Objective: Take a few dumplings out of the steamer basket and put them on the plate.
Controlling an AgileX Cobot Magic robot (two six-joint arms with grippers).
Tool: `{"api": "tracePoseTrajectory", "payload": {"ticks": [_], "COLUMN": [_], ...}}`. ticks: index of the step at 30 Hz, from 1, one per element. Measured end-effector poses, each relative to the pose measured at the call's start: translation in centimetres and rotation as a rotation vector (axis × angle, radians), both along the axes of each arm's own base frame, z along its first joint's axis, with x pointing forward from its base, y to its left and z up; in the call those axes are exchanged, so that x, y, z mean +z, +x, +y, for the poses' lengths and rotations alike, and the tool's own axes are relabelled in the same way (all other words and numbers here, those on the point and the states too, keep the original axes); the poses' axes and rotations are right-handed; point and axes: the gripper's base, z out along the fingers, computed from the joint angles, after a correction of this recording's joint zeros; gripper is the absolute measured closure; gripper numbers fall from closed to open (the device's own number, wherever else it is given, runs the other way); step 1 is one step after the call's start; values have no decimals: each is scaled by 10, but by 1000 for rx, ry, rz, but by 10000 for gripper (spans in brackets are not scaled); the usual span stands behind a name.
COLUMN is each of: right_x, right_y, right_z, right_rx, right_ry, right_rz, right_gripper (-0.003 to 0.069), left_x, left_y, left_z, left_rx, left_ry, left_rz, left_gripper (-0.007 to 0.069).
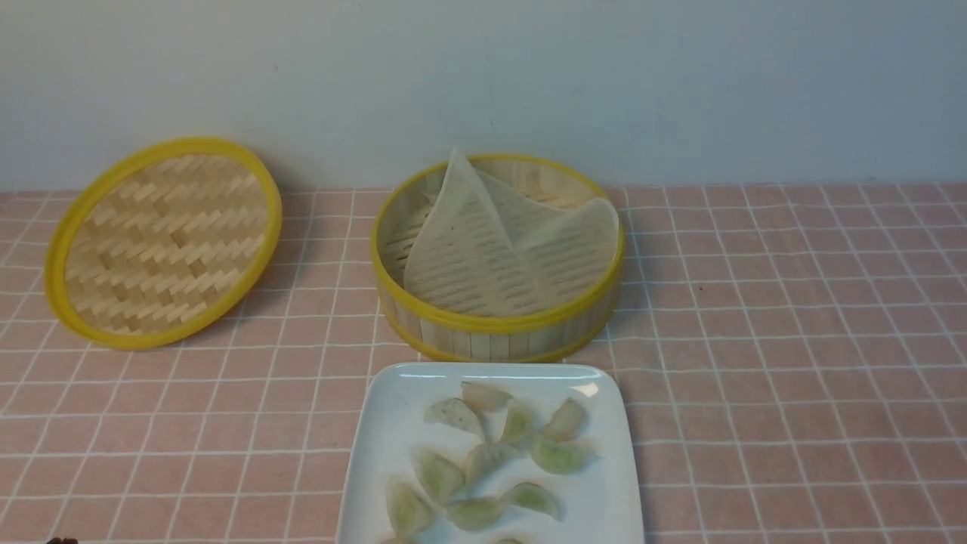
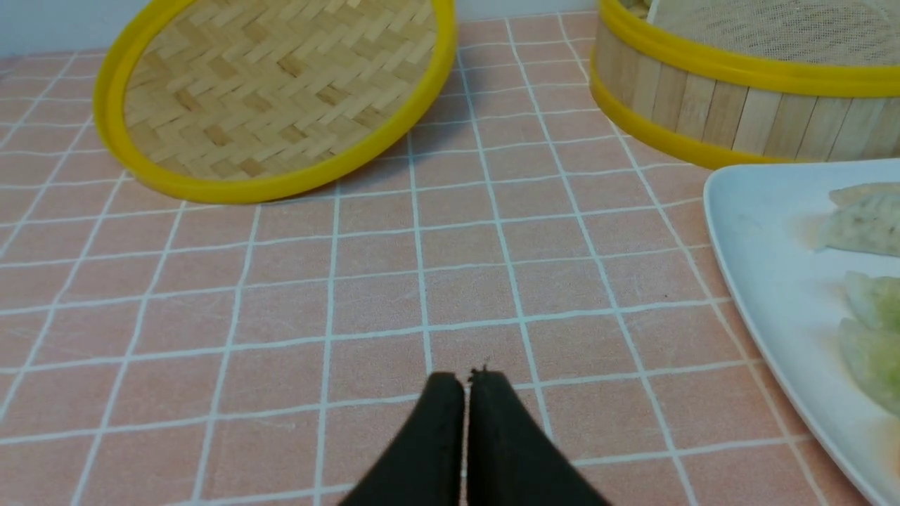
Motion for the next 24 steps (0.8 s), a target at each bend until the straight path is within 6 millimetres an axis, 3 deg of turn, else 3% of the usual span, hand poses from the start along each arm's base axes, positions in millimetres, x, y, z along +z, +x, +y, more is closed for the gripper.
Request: {"api": "tracePoseTrajectory", "payload": {"ticks": [4, 24], "right_x": [-39, -39], "right_y": [5, 5], "right_z": [-9, -11], "right_rx": [-180, -230], "right_ry": [-24, 10], "right_rz": [154, 159], "right_gripper": [673, 673], "left_x": [0, 0], "left_y": [0, 0], "left_z": [0, 0], "left_rx": [0, 0], "left_ry": [0, 1], "left_rz": [-1, 1], "left_gripper": [630, 630]}}
